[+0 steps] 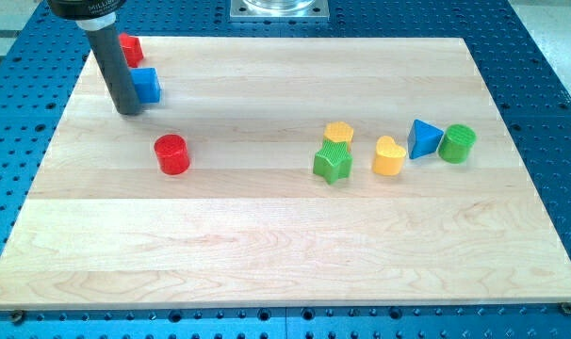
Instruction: Push the red circle to the bottom right of the cube
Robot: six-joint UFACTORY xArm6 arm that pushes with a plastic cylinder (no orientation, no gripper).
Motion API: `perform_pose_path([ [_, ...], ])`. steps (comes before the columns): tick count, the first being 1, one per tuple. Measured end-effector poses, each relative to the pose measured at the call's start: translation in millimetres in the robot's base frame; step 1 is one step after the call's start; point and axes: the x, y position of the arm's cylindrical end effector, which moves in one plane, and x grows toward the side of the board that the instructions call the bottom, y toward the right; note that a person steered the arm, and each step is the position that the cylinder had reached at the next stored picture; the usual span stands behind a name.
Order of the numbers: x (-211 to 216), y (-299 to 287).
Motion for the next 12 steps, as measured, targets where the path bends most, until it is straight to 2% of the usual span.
perform_pose_path([
  [1, -2, 7],
  [2, 39, 31],
  [3, 86, 107],
  [4, 122, 154],
  [5, 160, 119],
  [6, 123, 83],
  [7, 90, 74],
  [8, 85, 61],
  [9, 115, 15],
  [10, 89, 12],
  [12, 54, 52],
])
